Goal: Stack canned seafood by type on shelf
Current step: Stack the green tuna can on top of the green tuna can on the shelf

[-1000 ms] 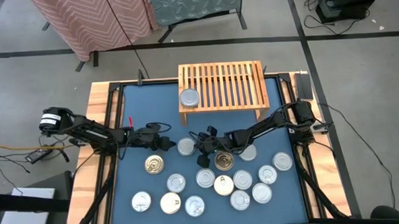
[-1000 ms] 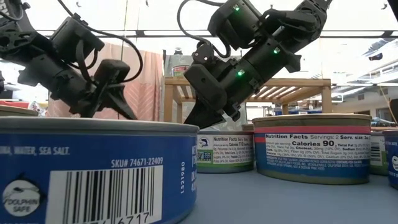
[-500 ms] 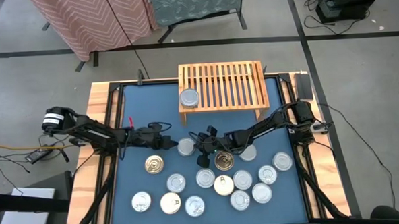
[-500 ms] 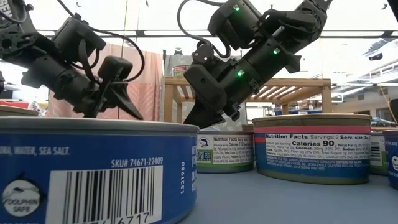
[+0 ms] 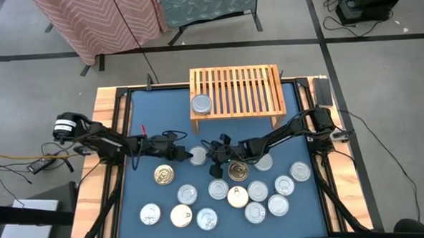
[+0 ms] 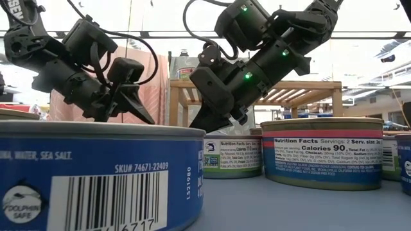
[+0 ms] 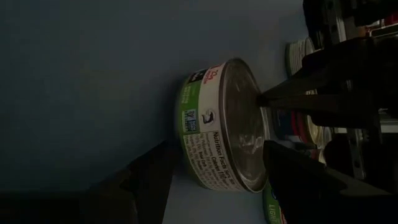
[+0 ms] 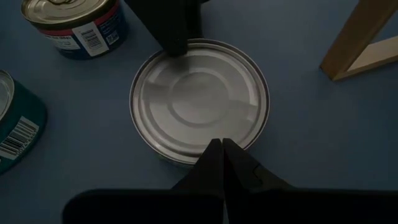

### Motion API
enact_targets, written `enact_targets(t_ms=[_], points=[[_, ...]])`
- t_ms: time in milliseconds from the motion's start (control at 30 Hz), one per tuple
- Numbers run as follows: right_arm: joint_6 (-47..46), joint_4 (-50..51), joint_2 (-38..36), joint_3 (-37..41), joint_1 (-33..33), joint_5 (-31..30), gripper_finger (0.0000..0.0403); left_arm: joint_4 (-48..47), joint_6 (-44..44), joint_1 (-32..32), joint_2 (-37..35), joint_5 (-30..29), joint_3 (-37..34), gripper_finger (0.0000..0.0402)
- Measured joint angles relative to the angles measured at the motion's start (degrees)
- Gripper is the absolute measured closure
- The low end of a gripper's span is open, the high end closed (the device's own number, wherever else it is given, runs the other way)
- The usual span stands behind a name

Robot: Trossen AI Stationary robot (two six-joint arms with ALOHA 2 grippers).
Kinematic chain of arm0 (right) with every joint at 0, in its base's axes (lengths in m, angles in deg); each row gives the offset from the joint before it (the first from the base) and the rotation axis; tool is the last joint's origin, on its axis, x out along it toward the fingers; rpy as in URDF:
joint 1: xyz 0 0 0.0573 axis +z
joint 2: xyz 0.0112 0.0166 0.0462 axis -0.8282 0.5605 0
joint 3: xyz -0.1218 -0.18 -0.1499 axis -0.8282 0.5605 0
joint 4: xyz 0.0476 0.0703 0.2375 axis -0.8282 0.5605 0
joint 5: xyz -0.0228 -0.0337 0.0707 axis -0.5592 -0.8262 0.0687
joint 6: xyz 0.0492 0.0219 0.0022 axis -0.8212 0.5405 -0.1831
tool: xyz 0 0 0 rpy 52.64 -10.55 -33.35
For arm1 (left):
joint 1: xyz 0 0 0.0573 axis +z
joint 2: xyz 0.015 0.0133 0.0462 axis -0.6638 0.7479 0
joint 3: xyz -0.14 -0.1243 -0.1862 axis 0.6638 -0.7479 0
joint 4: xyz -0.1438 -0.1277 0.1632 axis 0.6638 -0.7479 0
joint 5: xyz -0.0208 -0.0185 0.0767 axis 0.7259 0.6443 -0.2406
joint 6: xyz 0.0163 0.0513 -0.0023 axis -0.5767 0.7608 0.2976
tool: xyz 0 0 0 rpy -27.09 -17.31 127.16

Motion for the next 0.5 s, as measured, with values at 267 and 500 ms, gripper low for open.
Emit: enact_targets(t_ms=[267,500], points=[[0.31,0.01,0.0,0.0,0.0,-0.02,0.0403,0.21,-0.01,0.0,1.96,0.29,0.64,0.0151],[0.44,0.02,0.0,0.0,0.0,-0.02,0.0403,-0.04,0.04,0.02,2.07,1.56,0.62,0.0151]])
